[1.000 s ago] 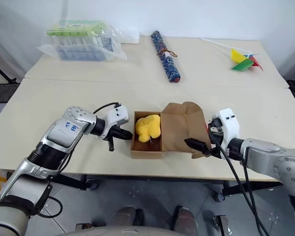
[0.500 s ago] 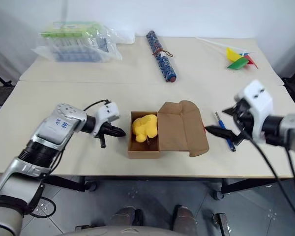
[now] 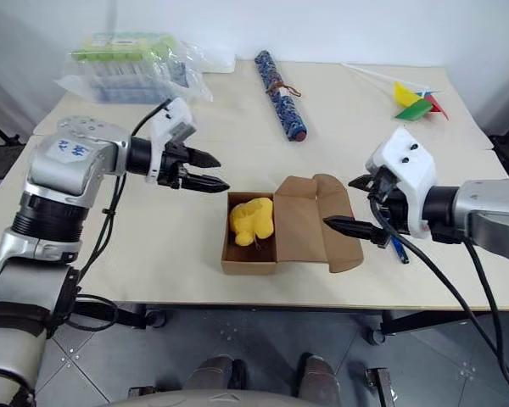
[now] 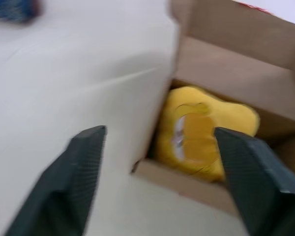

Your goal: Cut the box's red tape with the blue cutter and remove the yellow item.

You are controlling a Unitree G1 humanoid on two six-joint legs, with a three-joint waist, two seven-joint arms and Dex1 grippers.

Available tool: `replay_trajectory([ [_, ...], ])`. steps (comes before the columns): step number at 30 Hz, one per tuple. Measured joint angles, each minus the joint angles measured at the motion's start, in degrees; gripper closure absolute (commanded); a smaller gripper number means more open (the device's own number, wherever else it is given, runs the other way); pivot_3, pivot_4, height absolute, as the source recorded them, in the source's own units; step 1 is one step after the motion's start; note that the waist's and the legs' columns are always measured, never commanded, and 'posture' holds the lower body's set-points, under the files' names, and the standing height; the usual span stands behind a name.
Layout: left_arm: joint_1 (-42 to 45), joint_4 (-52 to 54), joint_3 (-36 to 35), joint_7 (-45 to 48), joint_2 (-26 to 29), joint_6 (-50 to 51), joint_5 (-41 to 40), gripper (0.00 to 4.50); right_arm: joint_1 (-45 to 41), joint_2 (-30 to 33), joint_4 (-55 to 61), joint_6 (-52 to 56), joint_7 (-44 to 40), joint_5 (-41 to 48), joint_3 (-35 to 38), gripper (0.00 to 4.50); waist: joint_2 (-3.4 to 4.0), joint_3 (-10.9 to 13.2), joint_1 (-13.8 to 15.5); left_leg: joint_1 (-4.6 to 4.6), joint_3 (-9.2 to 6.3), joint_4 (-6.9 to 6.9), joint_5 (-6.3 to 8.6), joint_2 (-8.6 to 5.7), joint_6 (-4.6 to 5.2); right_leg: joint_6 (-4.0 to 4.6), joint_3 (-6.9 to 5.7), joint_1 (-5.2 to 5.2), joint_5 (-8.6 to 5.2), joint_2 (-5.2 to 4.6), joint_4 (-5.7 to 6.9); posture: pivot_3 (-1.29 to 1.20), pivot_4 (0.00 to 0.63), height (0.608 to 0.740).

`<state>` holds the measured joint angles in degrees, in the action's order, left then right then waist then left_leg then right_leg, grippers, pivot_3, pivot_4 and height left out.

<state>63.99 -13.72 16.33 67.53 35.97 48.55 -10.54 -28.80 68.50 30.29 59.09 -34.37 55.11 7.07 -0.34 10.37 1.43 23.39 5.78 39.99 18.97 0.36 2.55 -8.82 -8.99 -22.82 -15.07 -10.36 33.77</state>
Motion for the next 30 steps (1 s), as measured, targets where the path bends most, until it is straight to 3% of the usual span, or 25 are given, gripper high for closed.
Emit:
replay_trajectory([
  [8, 2.43, -1.08, 9.67, 5.63, -1.36, -7.21, 4.91, 0.04, 4.07, -3.7, 4.18, 2.38, 2.99, 0.28, 2.63, 0.0, 0.0, 0.0, 0.17, 0.01, 0.02, 0.03, 0.0, -0.02, 0.0, 0.0, 0.01, 0.01, 0.0, -0.01, -0.03, 0.0, 0.15, 0.74],
  [12, 4.07, -5.21, 13.45, 7.12, -4.84, -13.67, 8.46, 0.04, 8.78, -6.02, 7.39, 4.32, 6.42, 1.82, 6.92, 0.0, -0.01, 0.0, 0.64, 0.03, 0.0, 0.05, 0.0, -0.05, 0.01, 0.0, 0.0, 0.02, 0.0, -0.02, -0.04, 0.0, 0.15, 0.74],
  [20, 3.95, -9.68, 16.15, 9.14, -6.77, -22.17, 13.09, 0.04, 12.25, -7.95, 11.06, 6.68, 11.59, 4.42, 11.44, 0.0, -0.01, 0.0, 0.14, 0.0, -0.18, 0.04, 0.0, -0.02, 0.01, 0.0, 0.0, 0.02, 0.0, -0.02, -0.01, 0.0, 0.15, 0.74],
  [23, 3.5, -10.74, 16.92, 8.56, -7.28, -26.33, 15.71, 0.63, 12.8, -7.98, 12.05, 7.24, 12.76, 5.07, 11.7, 0.0, -0.01, 0.0, 0.17, 0.0, -0.29, 0.05, 0.0, -0.03, 0.02, 0.0, 0.01, 0.02, 0.0, -0.02, -0.01, 0.0, 0.15, 0.74],
  [30, 3.12, -11.49, 15.56, 8.31, -8.28, -28.3, 17.12, 2.7, 12.98, -7.97, 12.3, 7.25, 13.73, 5.84, 11.94, 0.0, -0.01, 0.0, 0.14, -0.01, -0.38, 0.07, 0.01, -0.03, 0.03, 0.0, 0.03, 0.02, 0.0, -0.03, 0.0, 0.0, 0.15, 0.74],
])
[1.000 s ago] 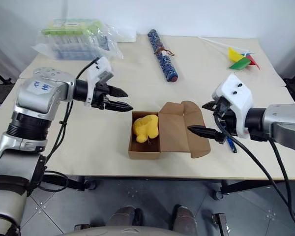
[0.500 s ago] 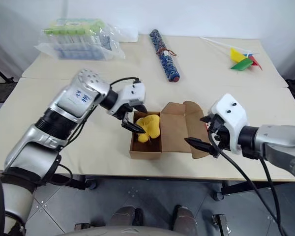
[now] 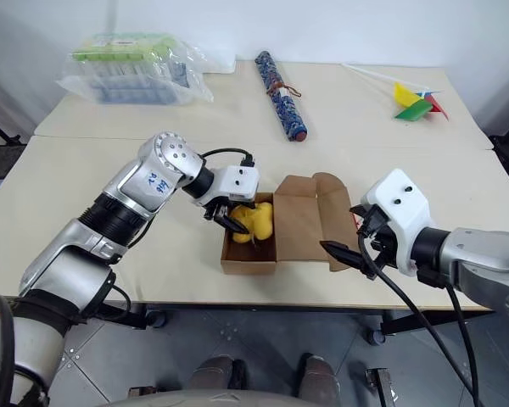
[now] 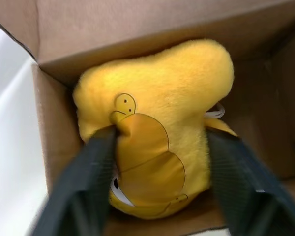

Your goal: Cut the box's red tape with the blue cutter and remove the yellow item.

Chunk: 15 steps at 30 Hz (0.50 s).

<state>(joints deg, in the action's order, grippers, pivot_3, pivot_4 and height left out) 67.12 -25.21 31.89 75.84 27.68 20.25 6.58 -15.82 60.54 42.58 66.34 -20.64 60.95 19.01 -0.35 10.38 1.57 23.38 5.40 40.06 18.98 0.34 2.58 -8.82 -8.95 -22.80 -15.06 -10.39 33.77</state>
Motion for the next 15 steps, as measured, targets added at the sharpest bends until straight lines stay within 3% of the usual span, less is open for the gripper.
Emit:
replay_trajectory([
  [7, -0.33, 1.91, -2.85, 0.19, -0.36, 4.69, -1.5, 4.48, -0.08, 0.97, -0.67, -0.01, -1.22, -0.11, 0.0, 0.0, 0.0, 0.0, 0.03, 0.01, -0.03, 0.0, 0.0, 0.0, 0.0, 0.0, 0.0, 0.0, 0.0, 0.0, 0.01, 0.0, 0.15, 0.74],
  [15, -0.43, 6.4, -10.69, -2.17, -1.51, 15.74, -7.03, 4.48, -2.91, 3.82, -2.98, -0.08, -4.35, -0.77, -0.22, 0.0, 0.0, 0.0, -0.1, 0.0, -0.08, 0.0, 0.0, 0.01, 0.0, 0.0, 0.01, 0.0, 0.0, 0.0, 0.03, 0.0, 0.15, 0.74],
])
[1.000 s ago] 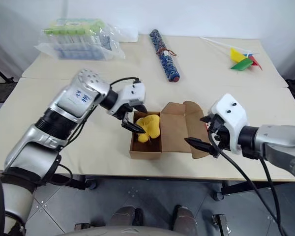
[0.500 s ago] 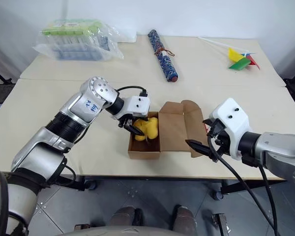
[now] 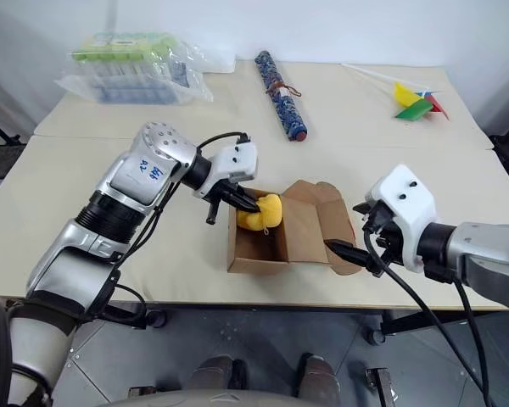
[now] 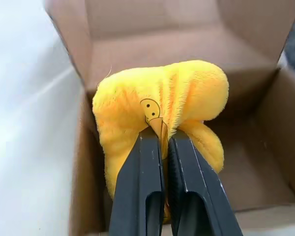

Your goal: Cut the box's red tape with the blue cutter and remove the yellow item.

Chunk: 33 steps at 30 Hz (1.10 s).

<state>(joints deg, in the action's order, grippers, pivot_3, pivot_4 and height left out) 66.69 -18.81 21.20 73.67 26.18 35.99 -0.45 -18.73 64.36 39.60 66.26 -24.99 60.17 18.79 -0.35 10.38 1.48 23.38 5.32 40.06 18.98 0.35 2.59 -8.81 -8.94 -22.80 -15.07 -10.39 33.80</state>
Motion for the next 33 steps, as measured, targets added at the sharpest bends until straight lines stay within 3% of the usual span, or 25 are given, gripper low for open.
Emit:
replay_trajectory([
  [6, 0.34, 2.71, -10.05, -7.74, -2.09, 9.66, -5.78, 4.48, -3.62, 2.31, -3.23, -0.61, -4.18, -1.93, -2.28, 0.0, 0.0, 0.0, 0.04, -0.03, 0.0, 0.02, 0.0, -0.02, 0.0, 0.0, 0.02, 0.02, 0.0, -0.02, 0.03, 0.0, 0.15, 0.74],
  [13, 3.05, 1.82, -22.15, -24.54, -2.14, 14.77, -8.18, 4.48, -12.26, 2.99, -10.84, -5.57, -11.92, -7.36, -8.71, 0.0, 0.0, 0.0, -0.13, -0.08, 0.01, -0.03, 0.0, -0.02, -0.01, -0.01, 0.03, 0.02, 0.0, -0.01, 0.05, 0.0, 0.15, 0.74],
  [19, -5.96, -0.1, -21.24, -36.32, 9.09, 21.43, -1.33, 4.48, -21.27, -6.7, -20.23, -14.34, -19.55, -11.02, -13.01, 0.0, 0.03, -0.01, -1.4, -0.19, 0.13, -0.16, -0.05, -0.01, -0.09, -0.01, 0.0, 0.01, 0.0, 0.03, 0.14, 0.0, 0.15, 0.74],
  [23, -13.53, 3.8, -18.0, -39.06, 12.66, 28.14, 0.54, 4.48, -26.44, -12.09, -25.62, -19.14, -24.28, -15.71, -18.59, 0.0, -0.05, 0.03, -1.15, -0.07, 0.17, -0.1, -0.04, -0.09, -0.09, -0.01, -0.03, 0.0, 0.0, 0.0, 0.15, 0.0, 0.15, 0.74],
  [31, -19.68, 15.63, -15.96, -41.48, 17.58, 34.31, 0.76, 4.48, -30.19, -14.87, -30.93, -21.53, -31.18, -20.97, -22.96, 0.0, -0.07, 0.02, -0.54, -0.13, 0.09, -0.11, -0.03, -0.04, -0.14, 0.0, -0.01, 0.01, 0.0, 0.02, 0.18, 0.0, 0.15, 0.74],
  [32, -20.37, 16.52, -16.09, -41.69, 17.97, 34.69, 0.75, 3.97, -30.26, -14.95, -31.03, -21.62, -31.69, -21.26, -23.01, 0.0, -0.07, 0.02, -0.68, -0.14, 0.09, -0.12, -0.03, -0.02, -0.15, 0.0, -0.01, 0.01, 0.0, 0.03, 0.17, 0.0, 0.15, 0.74],
  [33, -21.3, 17.72, -16.75, -42.16, 18.17, 35.28, 0.73, 3.8, -30.29, -14.98, -31.29, -21.84, -32.58, -21.86, -23.19, 0.0, -0.06, 0.02, -0.85, -0.16, 0.09, -0.13, -0.02, -0.01, -0.15, 0.0, 0.0, 0.01, 0.0, 0.03, 0.18, 0.0, 0.15, 0.74],
])
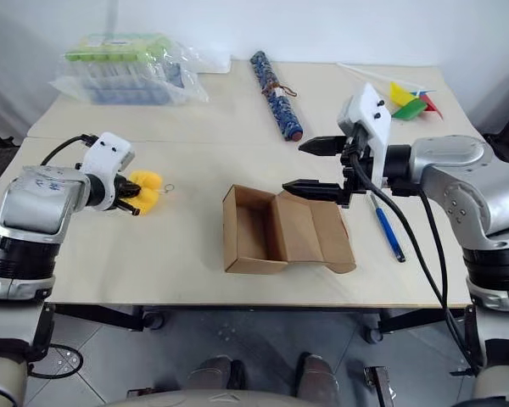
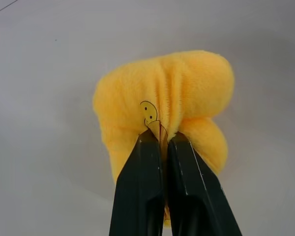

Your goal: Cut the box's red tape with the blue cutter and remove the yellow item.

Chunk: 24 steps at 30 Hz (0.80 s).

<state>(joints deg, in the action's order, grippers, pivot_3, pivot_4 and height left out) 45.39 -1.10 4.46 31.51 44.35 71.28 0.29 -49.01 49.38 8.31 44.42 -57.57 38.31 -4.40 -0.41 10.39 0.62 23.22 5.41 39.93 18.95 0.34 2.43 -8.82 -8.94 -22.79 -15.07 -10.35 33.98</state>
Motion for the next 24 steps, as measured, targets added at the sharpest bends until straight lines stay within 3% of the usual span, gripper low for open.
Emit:
replay_trajectory([
  [12, -3.69, 6.91, -3.91, 0.77, 5.59, 4.71, -4.36, 0.07, -2.04, -2.97, -4.34, -1.5, -4.33, -2.32, 0.49, 0.0, 0.0, 0.0, -0.72, -0.03, -0.02, 0.0, 0.0, 0.07, -0.05, 0.0, 0.03, -0.01, 0.0, 0.03, 0.0, 0.0, 0.15, 0.74],
  [17, -3.66, 6.53, -4.99, 1.85, 6.55, 3.28, -5.9, 0.03, -4.46, -7.44, -7.65, -1.99, -3.94, -1.75, 2.84, 0.0, 0.0, 0.0, -0.68, -0.03, -0.01, 0.0, 0.0, 0.06, -0.05, 0.0, 0.02, -0.01, 0.0, 0.03, 0.02, 0.0, 0.15, 0.74],
  [24, -4.72, 7.75, -8.63, 9.39, 8.38, -1.66, -12.9, 0.03, -4.9, -8.39, -9.99, -4.63, -4.01, -3.82, 3.2, 0.0, 0.0, 0.0, -0.73, -0.01, -0.01, -0.02, 0.01, 0.07, -0.06, 0.0, 0.01, -0.02, 0.0, 0.03, 0.01, 0.0, 0.15, 0.74],
])
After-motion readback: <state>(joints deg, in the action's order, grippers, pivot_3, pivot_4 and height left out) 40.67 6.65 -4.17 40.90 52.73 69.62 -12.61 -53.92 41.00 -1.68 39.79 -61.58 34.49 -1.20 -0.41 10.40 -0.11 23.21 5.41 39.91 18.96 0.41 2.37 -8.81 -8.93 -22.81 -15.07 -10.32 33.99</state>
